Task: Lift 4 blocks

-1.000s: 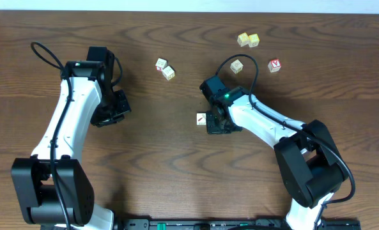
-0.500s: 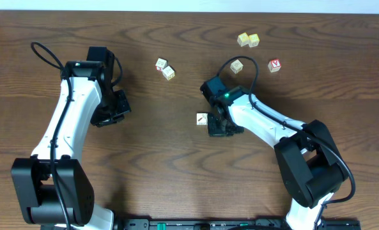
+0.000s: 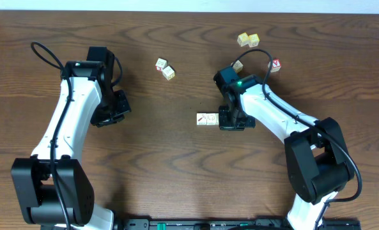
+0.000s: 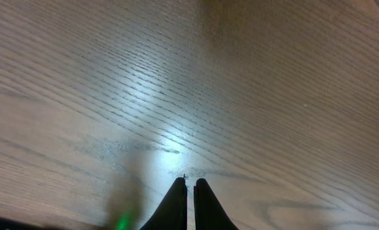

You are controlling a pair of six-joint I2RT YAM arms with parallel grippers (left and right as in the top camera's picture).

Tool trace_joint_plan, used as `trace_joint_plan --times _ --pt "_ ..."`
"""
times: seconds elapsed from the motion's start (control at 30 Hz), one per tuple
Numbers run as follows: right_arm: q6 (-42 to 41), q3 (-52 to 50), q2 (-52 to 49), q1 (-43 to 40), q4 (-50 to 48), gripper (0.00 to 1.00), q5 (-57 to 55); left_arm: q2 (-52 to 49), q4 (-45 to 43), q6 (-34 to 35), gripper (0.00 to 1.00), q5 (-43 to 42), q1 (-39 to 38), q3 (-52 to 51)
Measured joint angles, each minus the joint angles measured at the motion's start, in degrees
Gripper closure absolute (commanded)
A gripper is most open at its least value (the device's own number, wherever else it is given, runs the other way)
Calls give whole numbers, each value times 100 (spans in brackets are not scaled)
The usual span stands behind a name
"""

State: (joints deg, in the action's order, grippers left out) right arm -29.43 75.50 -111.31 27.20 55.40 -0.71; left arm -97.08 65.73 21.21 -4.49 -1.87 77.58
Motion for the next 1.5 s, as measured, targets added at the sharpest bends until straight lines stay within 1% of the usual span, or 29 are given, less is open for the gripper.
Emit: trace_joint_plan --times 0.37,0.7,1.5 --pt "0 -323 -2 -4 -293 99 -13 0 2 0 92 0 0 0" --pt "2 -328 0 -4 -514 99 -11 0 2 0 93 0 0 0" --pt "15 -328 0 -4 -605 99 72 0 2 0 93 0 0 0"
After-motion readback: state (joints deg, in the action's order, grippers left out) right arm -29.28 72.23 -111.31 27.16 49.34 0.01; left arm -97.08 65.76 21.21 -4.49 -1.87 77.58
